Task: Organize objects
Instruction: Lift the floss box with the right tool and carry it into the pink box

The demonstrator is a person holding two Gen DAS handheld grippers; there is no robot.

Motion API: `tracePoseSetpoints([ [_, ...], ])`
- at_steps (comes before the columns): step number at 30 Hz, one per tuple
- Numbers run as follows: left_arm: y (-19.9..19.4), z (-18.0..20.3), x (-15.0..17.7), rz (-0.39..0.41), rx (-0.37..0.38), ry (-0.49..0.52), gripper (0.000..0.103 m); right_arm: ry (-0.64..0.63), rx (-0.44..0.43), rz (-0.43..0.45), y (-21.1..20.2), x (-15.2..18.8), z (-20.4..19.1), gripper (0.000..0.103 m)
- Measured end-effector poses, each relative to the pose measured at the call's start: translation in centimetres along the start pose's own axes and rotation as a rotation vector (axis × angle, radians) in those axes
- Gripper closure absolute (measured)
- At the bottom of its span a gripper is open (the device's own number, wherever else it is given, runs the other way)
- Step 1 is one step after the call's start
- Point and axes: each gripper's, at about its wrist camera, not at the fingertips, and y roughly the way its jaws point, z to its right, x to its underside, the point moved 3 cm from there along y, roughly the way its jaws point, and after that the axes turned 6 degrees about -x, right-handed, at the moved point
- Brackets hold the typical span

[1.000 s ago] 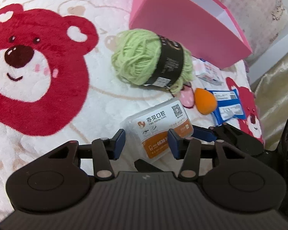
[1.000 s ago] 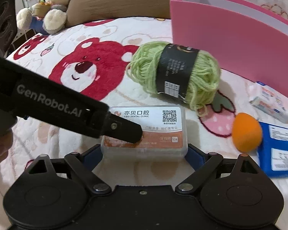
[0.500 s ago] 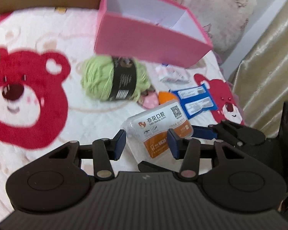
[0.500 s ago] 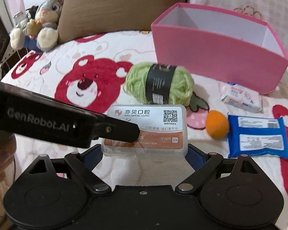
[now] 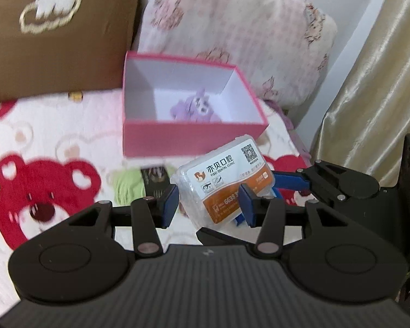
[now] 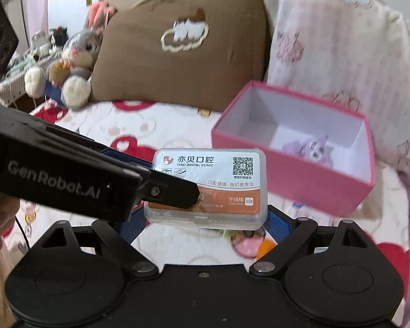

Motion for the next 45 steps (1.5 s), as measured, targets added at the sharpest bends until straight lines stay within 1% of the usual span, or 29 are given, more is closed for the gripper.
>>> tracePoseSetpoints([
  [6, -0.2, 1.3, -3.2, -0.004, 0.019, 0.029, 0.057, -0.009, 0.023, 0.022, -1.5, -2.6, 1.4, 0.009],
  [9, 0.0, 1.7, -4.8, 0.009, 0.035, 0.030, 0.057, -0.005, 0.034, 0.025, -1.8, -4.1, 2.4, 0.009],
  [13, 0.9, 1.6, -7.4, 0.024, 0.048, 0.016, 0.057, -0.033, 0.064, 0.036, -1.5, -6.2, 3.5, 0.009],
  [15, 1.7, 1.6, -8.7, 0.024, 0.046, 0.019, 0.057, -0.039, 0.064, 0.033, -1.0, -7.3, 4.5, 0.009],
  [17, 2.8, 1.4, -9.9, 0.016, 0.046, 0.011, 0.056, -0.031, 0.052, 0.029, 0.0, -8.4, 5.7, 0.009],
  [21, 5.7, 0.1, -12.4, 0.003, 0.042, -0.014, 0.055, 0.000, -0.011, 0.063, 2.4, -9.9, 8.5, 0.009],
  [25, 9.1, -1.4, -13.8, -0.018, 0.013, -0.049, 0.055, 0.036, -0.055, 0.062, 5.8, -10.7, 10.7, 0.009],
  [29, 13.0, -2.2, -15.0, -0.064, -0.043, -0.057, 0.055, 0.097, -0.099, 0.031, 9.2, -10.9, 12.9, 0.009],
  [32, 15.4, -2.8, -15.5, -0.100, -0.080, -0.066, 0.055, 0.171, -0.138, 0.025, 11.6, -10.4, 14.5, 0.009],
  [33, 16.3, -3.0, -15.6, -0.117, -0.103, -0.066, 0.055, 0.199, -0.158, 0.024, 12.4, -10.2, 14.9, 0.009],
  [35, 17.7, -2.9, -15.8, -0.147, -0.143, -0.039, 0.055, 0.253, -0.194, 0.013, 14.1, -9.7, 15.9, 0.009],
  [37, 19.5, -3.0, -16.0, -0.195, -0.179, -0.026, 0.055, 0.287, -0.220, -0.016, 15.7, -9.4, 16.6, 0.009],
  [41, 22.7, -3.3, -16.3, -0.310, -0.214, -0.037, 0.055, 0.334, -0.239, -0.066, 18.1, -8.4, 17.6, 0.009],
  [45, 25.3, -3.5, -16.3, -0.389, -0.220, -0.049, 0.056, 0.358, -0.228, -0.117, 19.6, -7.7, 18.4, 0.009],
])
